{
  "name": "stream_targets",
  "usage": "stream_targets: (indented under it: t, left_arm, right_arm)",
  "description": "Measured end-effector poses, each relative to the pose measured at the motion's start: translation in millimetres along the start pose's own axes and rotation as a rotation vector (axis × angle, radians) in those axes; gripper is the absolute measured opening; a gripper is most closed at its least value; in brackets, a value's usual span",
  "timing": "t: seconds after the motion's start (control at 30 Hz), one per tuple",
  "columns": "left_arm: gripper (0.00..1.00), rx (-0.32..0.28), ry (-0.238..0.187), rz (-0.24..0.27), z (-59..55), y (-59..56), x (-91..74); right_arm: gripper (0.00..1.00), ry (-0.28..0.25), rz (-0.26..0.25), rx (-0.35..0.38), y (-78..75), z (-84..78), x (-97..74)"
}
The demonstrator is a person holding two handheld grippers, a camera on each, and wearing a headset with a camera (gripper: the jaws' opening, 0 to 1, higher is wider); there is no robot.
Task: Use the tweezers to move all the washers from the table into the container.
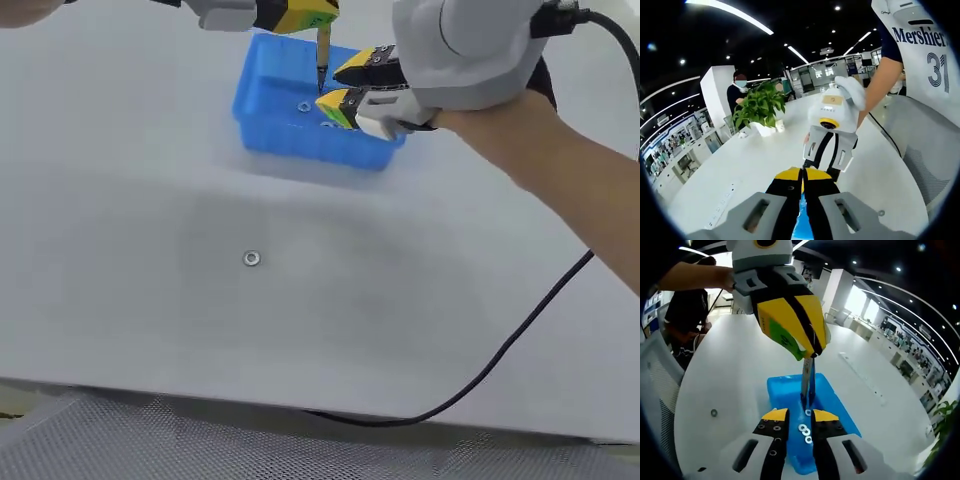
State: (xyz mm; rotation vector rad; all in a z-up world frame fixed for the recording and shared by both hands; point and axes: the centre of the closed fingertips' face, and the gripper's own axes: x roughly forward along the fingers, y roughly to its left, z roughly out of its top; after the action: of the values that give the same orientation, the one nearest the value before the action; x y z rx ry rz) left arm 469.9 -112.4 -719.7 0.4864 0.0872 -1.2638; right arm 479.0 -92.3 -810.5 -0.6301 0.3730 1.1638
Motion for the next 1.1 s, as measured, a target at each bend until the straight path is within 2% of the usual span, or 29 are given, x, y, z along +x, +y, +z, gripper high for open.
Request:
stream_targets:
  t: [0.17,0.2,0.27,0.4,0.53,0.73,0.9,1.0,1.03,1.1]
  left_arm:
    - [0.04,0.038,0.046,-0.015,0.8,-15.3,-11.6]
    - [0.04,0.042,0.052,-0.020,0.8,-21.2,-14.6]
    - [0.04,0.037,0.052,-0.019,1.3,-29.9,-20.4]
    - [0.04,0.004,0.034,0.000,2.8,-46.5,-31.7]
    - [0.04,-0.023,0.051,-0.012,-5.1,-68.7,-36.0]
    - [0.04,-0.078,0.065,-0.023,-19.1,-98.0,-40.1]
    - [0.04,-0.131,0.051,-0.040,-24.3,-119.9,-41.7]
    - [0.04,-0.148,0.043,-0.043,-27.4,-129.8,-42.6]
    - [0.04,-0.170,0.036,-0.043,-28.4,-132.0,-43.0]
    - [0.04,-0.172,0.050,-0.044,-31.9,-135.1,-42.6]
  right_arm:
    - [0.18,-0.026,0.003,-0.025,15.1,11.6,-6.9]
    - [0.18,-0.031,0.004,-0.030,19.8,14.3,-8.4]
    - [0.18,-0.037,0.008,-0.030,22.5,16.2,-6.2]
    - [0.18,-0.055,0.037,-0.018,44.9,21.1,-10.4]
    - [0.16,-0.038,0.072,-0.026,63.9,13.3,-5.5]
    - [0.13,-0.021,0.115,-0.023,95.2,3.4,-8.9]
    - [0.14,-0.003,0.160,-0.009,118.5,-6.1,-9.4]
    - [0.14,-0.004,0.193,0.006,130.6,-8.6,-8.7]
    - [0.14,-0.004,0.206,0.004,134.0,-9.1,-8.9]
    - [0.14,-0.001,0.222,-0.008,139.2,-9.9,-7.9]
